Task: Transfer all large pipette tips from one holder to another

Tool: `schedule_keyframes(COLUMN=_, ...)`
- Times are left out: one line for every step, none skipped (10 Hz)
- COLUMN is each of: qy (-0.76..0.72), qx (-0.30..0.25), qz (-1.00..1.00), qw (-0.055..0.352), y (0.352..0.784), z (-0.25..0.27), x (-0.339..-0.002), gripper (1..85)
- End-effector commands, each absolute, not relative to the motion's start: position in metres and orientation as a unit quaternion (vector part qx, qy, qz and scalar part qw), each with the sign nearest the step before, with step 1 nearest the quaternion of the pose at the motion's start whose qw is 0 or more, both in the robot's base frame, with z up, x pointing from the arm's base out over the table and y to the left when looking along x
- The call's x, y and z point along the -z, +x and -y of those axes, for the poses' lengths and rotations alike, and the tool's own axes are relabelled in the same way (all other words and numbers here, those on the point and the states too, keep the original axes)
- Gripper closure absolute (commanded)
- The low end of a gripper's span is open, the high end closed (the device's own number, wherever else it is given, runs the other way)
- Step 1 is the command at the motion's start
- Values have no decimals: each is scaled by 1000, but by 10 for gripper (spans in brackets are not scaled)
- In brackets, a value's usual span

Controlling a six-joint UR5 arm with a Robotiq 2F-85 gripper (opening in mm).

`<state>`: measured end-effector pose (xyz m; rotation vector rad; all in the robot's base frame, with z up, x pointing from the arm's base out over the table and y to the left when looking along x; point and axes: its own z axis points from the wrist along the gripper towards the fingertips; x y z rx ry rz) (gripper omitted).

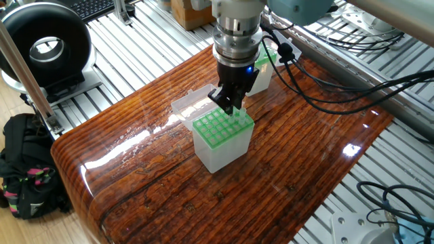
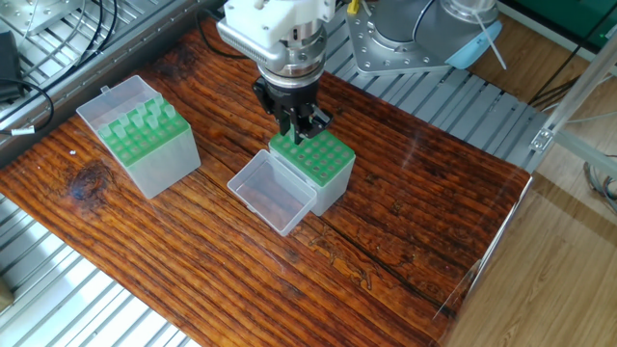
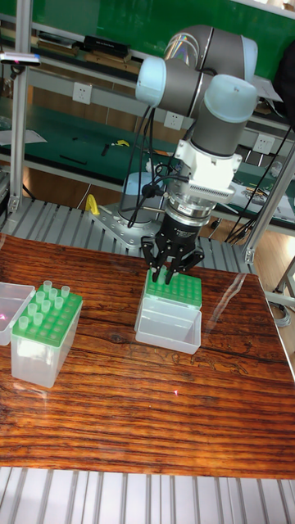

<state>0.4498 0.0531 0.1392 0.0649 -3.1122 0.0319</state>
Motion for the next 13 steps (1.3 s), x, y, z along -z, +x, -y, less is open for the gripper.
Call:
schedule_keyframes(qy=19, qx=-5, qz=1000, qw=17, y=448, z=-53, x=-139, gripper=570)
schedule_keyframes(qy=19, qx=-3, qz=1000, qw=17, y=448, z=-54, x=-139, gripper=570)
schedule_keyframes(qy=18, qx=-3, qz=1000, qw=16, y=449, z=-54, x=-139, gripper=570)
schedule_keyframes(qy=18, qx=-2, qz=1000, qw=16, y=449, z=-54, x=-139, gripper=573)
schedule_keyframes(qy=17, qx=-2, qz=1000, qw=15, y=449, z=-55, x=-139, gripper=587)
schedule_keyframes(qy=17, qx=-2, qz=1000, qw=14, y=449, z=-55, x=-139, gripper=610)
schedule_keyframes(qy=16, qx=-1, qz=1000, qw=13, y=450, z=-55, x=-140, gripper=630)
schedule_keyframes(qy=16, qx=-1, qz=1000, qw=13, y=449, z=-56, x=-140, gripper=650)
schedule_keyframes(qy=16, qx=-1, qz=1000, qw=13, y=449, z=-56, x=-141, gripper=677)
schedule_keyframes(qy=15, qx=-1, qz=1000, qw=13, y=449, z=-56, x=-142, gripper=693)
schedule_keyframes(qy=15, qx=-1, qz=1000, qw=14, y=448, z=-56, x=-143, gripper=710)
schedule_keyframes(qy=14, qx=1, qz=1000, qw=14, y=448, z=-57, x=-145, gripper=730)
schedule_keyframes(qy=14, qx=4, qz=1000, qw=14, y=447, z=-58, x=-148, gripper=737)
